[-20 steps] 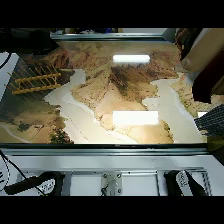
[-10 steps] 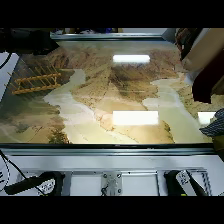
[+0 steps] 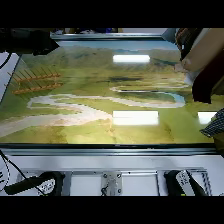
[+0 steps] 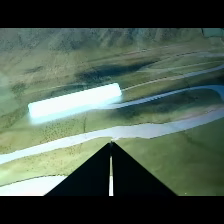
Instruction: Fold the clothes and pants, and hang the long-sleeved shirts on hangers.
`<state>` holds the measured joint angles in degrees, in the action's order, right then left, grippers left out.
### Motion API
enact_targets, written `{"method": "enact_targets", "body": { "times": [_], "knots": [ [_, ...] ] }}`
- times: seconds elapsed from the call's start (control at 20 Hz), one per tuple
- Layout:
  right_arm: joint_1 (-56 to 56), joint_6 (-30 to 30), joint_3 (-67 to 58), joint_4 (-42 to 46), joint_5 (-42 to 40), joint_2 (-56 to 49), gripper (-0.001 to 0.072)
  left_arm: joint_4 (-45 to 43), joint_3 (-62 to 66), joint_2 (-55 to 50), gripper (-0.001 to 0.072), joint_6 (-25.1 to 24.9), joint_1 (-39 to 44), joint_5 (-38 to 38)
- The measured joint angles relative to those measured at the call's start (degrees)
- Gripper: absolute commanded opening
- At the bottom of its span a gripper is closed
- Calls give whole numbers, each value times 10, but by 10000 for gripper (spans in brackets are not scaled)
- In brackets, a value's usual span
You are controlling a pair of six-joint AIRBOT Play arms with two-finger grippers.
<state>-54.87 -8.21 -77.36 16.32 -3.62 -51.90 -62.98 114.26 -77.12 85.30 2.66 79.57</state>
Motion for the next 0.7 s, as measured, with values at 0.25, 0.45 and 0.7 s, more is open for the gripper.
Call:
{"method": "enact_targets", "body": {
  "times": [0.25,0.45,0.7],
  "knots": [
    [0,-55,0,-10,177,70,582,0,0,0,22,0,0,0],
    [37,-95,1,-70,424,94,579,-1,-1,1,21,0,2,13],
    [273,-151,2,-31,617,66,577,-3,-102,51,21,0,31,-16]
  ]
}}
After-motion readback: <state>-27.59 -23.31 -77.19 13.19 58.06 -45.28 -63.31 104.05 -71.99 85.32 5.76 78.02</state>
